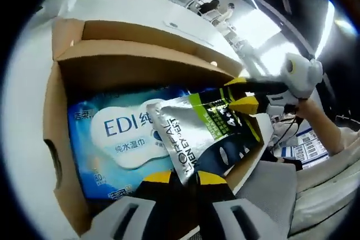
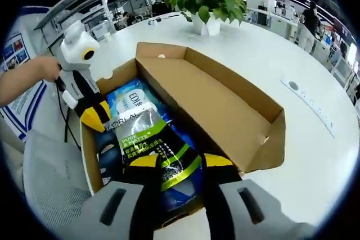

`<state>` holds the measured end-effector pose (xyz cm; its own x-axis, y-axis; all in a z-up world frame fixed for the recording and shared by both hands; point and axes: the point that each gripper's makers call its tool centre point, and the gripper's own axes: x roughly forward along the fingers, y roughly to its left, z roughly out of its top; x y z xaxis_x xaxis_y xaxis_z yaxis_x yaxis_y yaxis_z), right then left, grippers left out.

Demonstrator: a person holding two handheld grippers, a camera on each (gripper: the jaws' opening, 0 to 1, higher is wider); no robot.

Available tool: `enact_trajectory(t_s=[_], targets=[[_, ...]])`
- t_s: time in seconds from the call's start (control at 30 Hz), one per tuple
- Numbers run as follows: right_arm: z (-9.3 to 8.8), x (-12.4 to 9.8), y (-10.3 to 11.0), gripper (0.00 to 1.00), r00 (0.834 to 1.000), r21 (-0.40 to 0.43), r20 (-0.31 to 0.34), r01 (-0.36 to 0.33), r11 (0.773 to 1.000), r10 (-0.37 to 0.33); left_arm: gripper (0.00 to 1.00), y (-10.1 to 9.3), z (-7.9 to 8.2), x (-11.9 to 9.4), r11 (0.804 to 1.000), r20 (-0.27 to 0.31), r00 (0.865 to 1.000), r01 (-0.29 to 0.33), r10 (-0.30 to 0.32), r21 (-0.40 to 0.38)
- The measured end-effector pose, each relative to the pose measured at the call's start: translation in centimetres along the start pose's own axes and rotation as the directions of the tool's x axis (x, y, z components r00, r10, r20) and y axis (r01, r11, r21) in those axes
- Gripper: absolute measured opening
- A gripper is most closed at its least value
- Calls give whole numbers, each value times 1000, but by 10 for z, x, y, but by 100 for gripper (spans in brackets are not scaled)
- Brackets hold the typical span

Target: Operate the shoe box by opening the lid, removing the specified soft item, and placing it in the target area until the item is outside and the box remains undamaged.

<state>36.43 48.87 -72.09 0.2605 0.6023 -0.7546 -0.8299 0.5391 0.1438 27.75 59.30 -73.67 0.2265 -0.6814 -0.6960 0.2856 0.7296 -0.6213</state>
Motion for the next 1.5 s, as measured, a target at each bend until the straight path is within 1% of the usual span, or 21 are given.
enact_trajectory(t_s=[0.03, 0.13, 0.17, 0.2, 0.23, 0.27, 0.3, 0.43, 0.57, 0.83, 1.1, 1.33, 1.5], targets=[[0, 0, 0, 24, 1000, 8, -2, 1, 1000, -1, 13, 0, 0, 1, 1000, 1, 1000, 2, -2, -4], [-1, 0, -6, 16, 1000, 6, -2, 30, 1000, -30, 12, -1, 0, 1, 1000, 8, 1000, 12, -12, 3], [-1, 0, -9, 12, 999, 4, -2, 44, 999, -44, 10, -2, 0, 1, 1000, 13, 1000, 10, -10, 4], [-2, -1, -10, 10, 999, 5, -1, 47, 999, -47, 5, -1, 2, 0, 1000, 23, 1000, 7, -7, 7], [-2, -1, -10, 8, 999, 9, 0, 47, 999, -47, 2, -3, 5, -1, 1000, 43, 999, 13, -14, 11], [-2, -1, -10, 8, 999, 20, 2, 43, 999, -43, 1, -4, 6, -1, 1000, 49, 999, 18, -19, 8], [-2, -1, -10, 8, 999, 32, 4, 39, 999, -39, 1, -3, 5, -1, 1000, 44, 999, 12, -13, 5], [-3, -1, -8, 6, 999, 16, 3, 42, 999, -42, 1, -5, 5, -2, 1000, 50, 999, -4, 3, 26], [-6, -2, -7, 1, 999, 1, -4, 44, 999, -44, 0, -6, 8, -4, 999, 71, 997, -16, 13, 37], [-3, -7, -5, 0, 999, 30, 9, 42, 999, -42, 0, -6, 12, -7, 998, 93, 995, -40, 36, 47], [4, -13, -3, 0, 998, 25, 33, 55, 998, -56, 0, -9, 18, -16, 997, 124, 991, -53, 45, 58], [15, -21, -1, 0, 996, 25, 72, 58, 998, -60, 0, -13, 21, -24, 996, 150, 988, -59, 49, 61], [22, -28, -1, 0, 993, 22, 97, 65, 998, -66, 0, -19, 28, -32, 996, 176, 983, -59, 47, 66]])
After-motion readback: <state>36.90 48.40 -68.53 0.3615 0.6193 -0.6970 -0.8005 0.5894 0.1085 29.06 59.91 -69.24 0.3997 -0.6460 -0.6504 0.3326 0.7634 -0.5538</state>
